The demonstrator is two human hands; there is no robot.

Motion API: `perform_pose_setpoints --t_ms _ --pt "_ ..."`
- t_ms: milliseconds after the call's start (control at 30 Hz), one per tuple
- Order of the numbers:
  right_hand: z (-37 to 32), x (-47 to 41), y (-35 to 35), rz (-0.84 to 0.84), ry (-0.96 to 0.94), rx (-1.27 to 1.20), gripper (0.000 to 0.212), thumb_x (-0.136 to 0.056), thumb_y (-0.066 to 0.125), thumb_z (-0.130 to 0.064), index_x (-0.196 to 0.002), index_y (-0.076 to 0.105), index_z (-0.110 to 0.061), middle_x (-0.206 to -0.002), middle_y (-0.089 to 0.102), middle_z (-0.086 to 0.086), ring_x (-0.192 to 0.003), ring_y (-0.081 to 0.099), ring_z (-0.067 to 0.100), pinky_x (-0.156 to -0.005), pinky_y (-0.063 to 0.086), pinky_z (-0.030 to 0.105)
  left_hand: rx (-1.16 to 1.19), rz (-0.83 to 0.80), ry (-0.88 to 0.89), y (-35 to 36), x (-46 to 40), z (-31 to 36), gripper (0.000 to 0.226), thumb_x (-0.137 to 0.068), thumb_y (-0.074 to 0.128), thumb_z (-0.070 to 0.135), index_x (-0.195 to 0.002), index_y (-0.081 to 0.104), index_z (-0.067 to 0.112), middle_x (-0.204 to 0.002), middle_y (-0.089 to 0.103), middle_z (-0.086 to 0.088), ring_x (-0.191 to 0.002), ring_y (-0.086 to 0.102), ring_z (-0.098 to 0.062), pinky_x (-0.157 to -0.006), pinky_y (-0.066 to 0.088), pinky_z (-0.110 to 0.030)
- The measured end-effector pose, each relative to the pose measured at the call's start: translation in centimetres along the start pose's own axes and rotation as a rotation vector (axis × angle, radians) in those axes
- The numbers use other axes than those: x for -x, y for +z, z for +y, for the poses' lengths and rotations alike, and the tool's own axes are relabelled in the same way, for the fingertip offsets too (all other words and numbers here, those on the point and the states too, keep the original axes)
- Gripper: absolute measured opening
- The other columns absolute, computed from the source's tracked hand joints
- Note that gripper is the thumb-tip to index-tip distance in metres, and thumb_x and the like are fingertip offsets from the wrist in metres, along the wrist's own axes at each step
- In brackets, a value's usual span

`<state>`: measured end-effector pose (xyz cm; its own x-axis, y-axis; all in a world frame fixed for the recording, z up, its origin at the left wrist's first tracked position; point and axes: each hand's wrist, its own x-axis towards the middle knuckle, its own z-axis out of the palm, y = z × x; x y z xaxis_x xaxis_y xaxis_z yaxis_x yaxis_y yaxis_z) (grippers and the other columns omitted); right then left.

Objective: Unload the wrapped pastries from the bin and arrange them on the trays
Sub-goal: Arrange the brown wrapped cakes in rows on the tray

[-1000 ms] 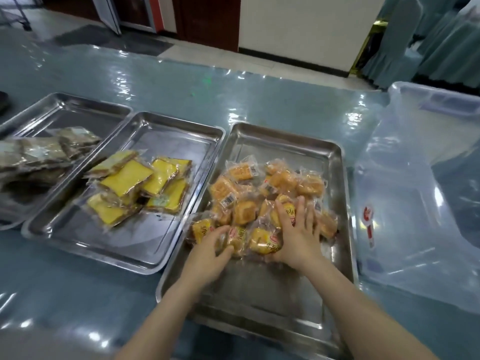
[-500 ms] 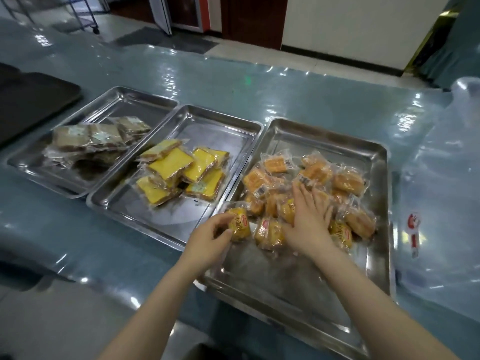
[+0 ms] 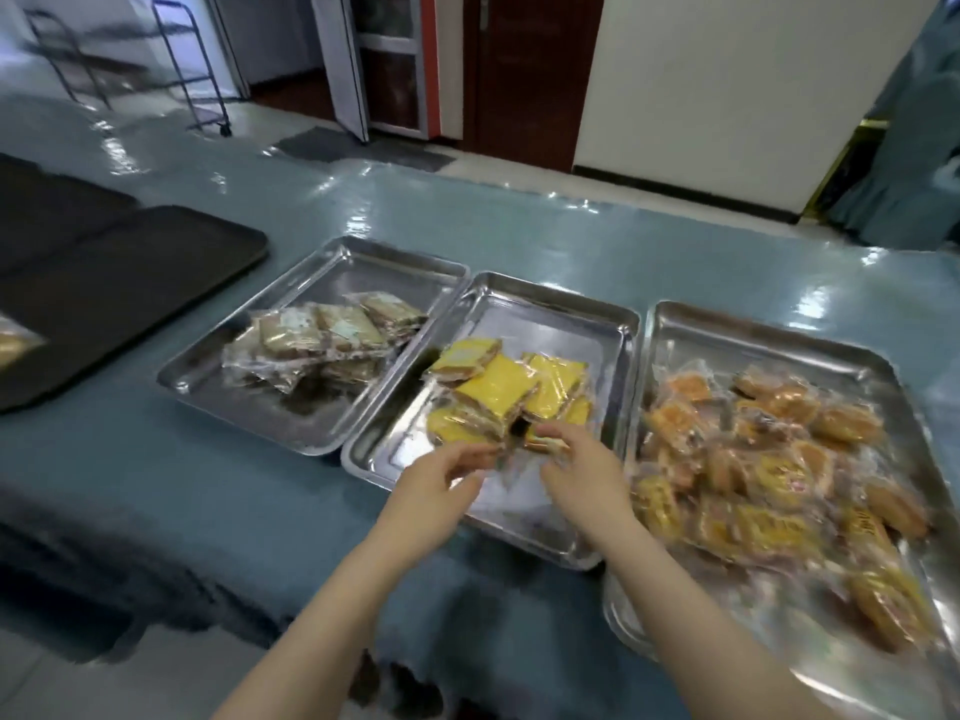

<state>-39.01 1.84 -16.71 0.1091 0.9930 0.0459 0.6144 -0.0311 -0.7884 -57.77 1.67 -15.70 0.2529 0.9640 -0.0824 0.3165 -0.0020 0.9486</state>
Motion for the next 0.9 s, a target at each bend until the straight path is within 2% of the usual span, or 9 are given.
perform_pose_setpoints --t_ms 67,133,233,333,433,567,667,767,900 --pt "-2.3 -0.5 3.3 -0.016 0.000 -0.076 0.040 -0.082 0.057 0.000 -0.108 0.063 -0.030 -0.116 0.060 -0.009 -0.094 0.056 -0.006 -0.084 0.044 0.014 -0.019 0.018 -0.008 -4.6 0.1 -0.8 0.029 -0.089 0.053 0.002 -0.110 0.062 0.021 -0.103 0.068 0.008 -0.095 0.062 -0.001 -0.077 0.046 -0.011" --pt "-4.1 -0.9 5.8 -0.032 0.027 -0.102 0.041 -0.081 0.056 -0.001 -0.106 0.063 -0.033 -0.111 0.061 -0.015 -0.077 0.057 -0.006 -0.067 0.042 0.009 -0.030 0.054 -0.019 -8.6 0.1 -1.5 0.029 -0.090 0.052 0.001 -0.111 0.062 0.018 -0.101 0.069 0.006 -0.094 0.063 -0.003 -0.080 0.047 -0.014" --pt "-5.8 -1.8 8.8 -0.031 0.083 -0.129 0.042 -0.081 0.055 0.001 -0.106 0.064 -0.031 -0.111 0.061 -0.014 -0.100 0.056 0.002 -0.086 0.040 0.018 -0.023 0.087 -0.041 -13.0 -0.2 -2.1 0.027 -0.090 0.053 0.000 -0.110 0.061 0.016 -0.100 0.069 0.004 -0.091 0.063 -0.002 -0.080 0.046 -0.013" --pt "-6.9 -3.2 11.5 -0.043 0.116 -0.158 0.042 -0.080 0.054 0.006 -0.108 0.065 -0.024 -0.110 0.063 -0.011 -0.107 0.056 0.008 -0.092 0.039 0.020 0.005 0.118 -0.071 -16.1 -1.4 -3.4 0.027 -0.091 0.053 0.001 -0.111 0.061 0.016 -0.099 0.069 0.006 -0.089 0.061 0.008 -0.075 0.043 -0.006" --pt "-7.4 -5.1 13.5 -0.055 0.170 -0.174 0.042 -0.083 0.052 0.003 -0.105 0.063 -0.031 -0.113 0.063 -0.012 -0.106 0.055 0.003 -0.087 0.039 0.017 0.030 0.141 -0.120 -18.2 -3.3 -4.9 0.027 -0.091 0.054 0.003 -0.109 0.062 0.022 -0.099 0.070 0.009 -0.095 0.062 0.001 -0.076 0.045 -0.008" --pt "-7.5 -8.7 15.9 -0.026 0.214 -0.216 0.038 -0.086 0.053 -0.004 -0.106 0.063 -0.035 -0.107 0.062 -0.022 -0.091 0.058 -0.007 -0.069 0.044 0.009 0.008 0.133 -0.159 -20.9 -6.8 -6.5 0.028 -0.090 0.054 0.001 -0.103 0.063 0.025 -0.096 0.071 0.009 -0.093 0.063 0.000 -0.077 0.046 -0.009" --pt "-8.4 -12.0 17.7 -0.029 0.206 -0.275 0.035 -0.089 0.055 -0.006 -0.105 0.063 -0.036 -0.103 0.062 -0.025 -0.095 0.057 -0.009 -0.074 0.046 0.010 -0.025 0.131 -0.174 -23.0 -10.0 -7.7 0.030 -0.090 0.055 0.002 -0.101 0.063 0.029 -0.095 0.071 0.012 -0.091 0.063 0.002 -0.073 0.045 -0.007" --pt "-9.3 -16.2 19.3 -0.064 0.179 -0.246 0.038 -0.088 0.057 -0.005 -0.099 0.060 -0.041 -0.099 0.060 -0.028 -0.092 0.058 -0.008 -0.066 0.045 0.004 -0.020 0.166 -0.174 -25.1 -13.9 -8.6 0.030 -0.090 0.055 0.002 -0.101 0.064 0.028 -0.095 0.071 0.010 -0.092 0.064 0.001 -0.071 0.045 -0.006" --pt "-10.3 -21.7 20.5 -0.053 0.141 -0.102 0.031 -0.088 0.060 -0.008 -0.107 0.063 -0.032 -0.100 0.061 -0.025 -0.085 0.054 -0.016 -0.064 0.040 0.000 0.027 0.196 -0.134 -27.6 -18.8 -9.1 0.032 -0.091 0.052 0.000 -0.098 0.063 0.029 -0.095 0.071 0.005 -0.090 0.067 -0.009 -0.072 0.052 -0.017"
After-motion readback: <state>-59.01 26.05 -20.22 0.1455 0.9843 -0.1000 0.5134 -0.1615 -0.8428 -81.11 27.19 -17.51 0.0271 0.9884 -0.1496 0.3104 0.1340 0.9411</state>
